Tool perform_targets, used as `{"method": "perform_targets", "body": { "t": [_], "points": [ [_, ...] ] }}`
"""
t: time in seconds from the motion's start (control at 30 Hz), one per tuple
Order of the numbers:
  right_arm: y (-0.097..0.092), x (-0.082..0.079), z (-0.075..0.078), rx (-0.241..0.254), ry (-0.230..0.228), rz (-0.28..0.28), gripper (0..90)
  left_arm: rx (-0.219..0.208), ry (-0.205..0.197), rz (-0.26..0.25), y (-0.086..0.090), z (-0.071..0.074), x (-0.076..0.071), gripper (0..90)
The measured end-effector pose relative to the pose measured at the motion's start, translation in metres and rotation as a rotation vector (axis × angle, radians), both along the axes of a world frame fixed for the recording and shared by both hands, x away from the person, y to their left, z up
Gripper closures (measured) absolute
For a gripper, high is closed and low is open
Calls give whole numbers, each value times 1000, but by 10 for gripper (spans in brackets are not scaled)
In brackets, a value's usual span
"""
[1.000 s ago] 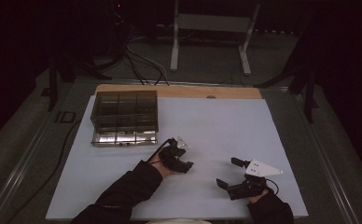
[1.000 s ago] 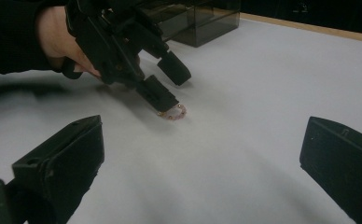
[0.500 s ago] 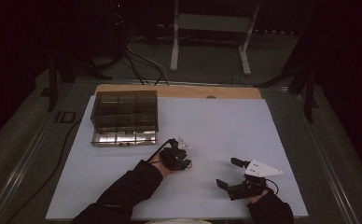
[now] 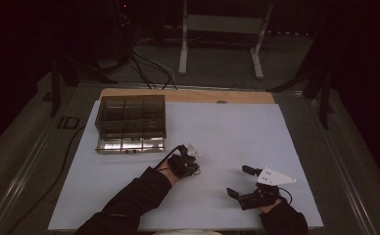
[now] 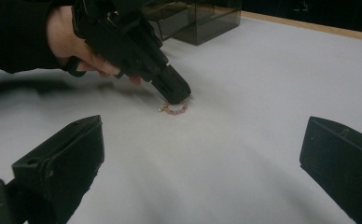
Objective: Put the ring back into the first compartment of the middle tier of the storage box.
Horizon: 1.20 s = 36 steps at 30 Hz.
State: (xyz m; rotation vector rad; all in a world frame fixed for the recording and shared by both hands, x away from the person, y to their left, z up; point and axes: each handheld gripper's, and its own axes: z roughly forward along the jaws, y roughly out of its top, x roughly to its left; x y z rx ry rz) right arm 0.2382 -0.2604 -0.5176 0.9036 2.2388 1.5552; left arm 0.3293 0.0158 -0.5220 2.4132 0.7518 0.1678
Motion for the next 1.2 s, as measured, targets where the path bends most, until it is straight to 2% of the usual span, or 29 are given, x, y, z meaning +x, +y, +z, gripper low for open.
{"method": "perform_targets", "body": {
  "t": [0.13,0.4,0.67,0.73,0.8,1.2],
  "points": [
    [0,0,0,4,-2,-1,0,-16,14,-12,-1,1,-1,890],
    [0,0,0,1,-2,0,0,-25,1,-36,-1,9,-3,890],
    [0,0,0,4,-3,-1,0,-41,-9,-31,3,19,-3,890],
    [0,0,0,2,-1,0,0,-54,-1,-29,5,21,-4,890],
    [0,0,0,2,-2,0,0,-51,-13,-32,6,24,-4,890],
    [1,0,1,0,-3,0,0,-59,-18,-33,16,37,-5,890]
  ]
}}
